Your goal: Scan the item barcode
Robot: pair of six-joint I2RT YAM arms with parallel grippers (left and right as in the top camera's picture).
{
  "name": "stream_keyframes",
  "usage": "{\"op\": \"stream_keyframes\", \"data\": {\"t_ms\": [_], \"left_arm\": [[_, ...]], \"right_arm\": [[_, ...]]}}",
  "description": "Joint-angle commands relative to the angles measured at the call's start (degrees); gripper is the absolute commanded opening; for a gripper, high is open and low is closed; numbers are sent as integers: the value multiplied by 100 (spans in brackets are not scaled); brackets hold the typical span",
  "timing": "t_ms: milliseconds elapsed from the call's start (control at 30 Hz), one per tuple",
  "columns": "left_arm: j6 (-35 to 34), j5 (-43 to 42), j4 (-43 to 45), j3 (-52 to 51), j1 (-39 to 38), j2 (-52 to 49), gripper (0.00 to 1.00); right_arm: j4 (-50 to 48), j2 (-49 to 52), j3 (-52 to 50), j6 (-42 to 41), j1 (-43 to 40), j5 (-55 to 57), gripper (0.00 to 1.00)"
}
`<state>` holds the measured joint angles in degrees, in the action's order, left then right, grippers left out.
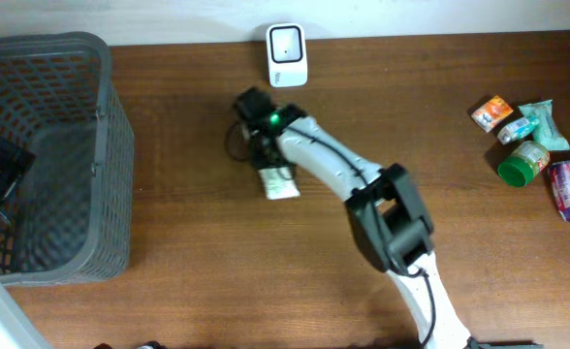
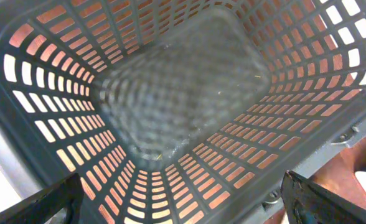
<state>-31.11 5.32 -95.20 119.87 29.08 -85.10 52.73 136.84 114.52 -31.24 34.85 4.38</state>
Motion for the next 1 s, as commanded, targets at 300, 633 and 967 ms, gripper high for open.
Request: {"op": "stream_keyframes", "data": {"t_ms": [300,633,967], "left_arm": [[-13,0,-7,11,33,-17,99],[-13,0,-7,11,33,-17,99],[-15,0,-7,11,33,-17,99]], "right_arm": [[1088,-800,-72,1731,505,1773,95],[402,127,-85,1733,739,2680,86],[382,317,-507,1753,-55,2146,40]]}}
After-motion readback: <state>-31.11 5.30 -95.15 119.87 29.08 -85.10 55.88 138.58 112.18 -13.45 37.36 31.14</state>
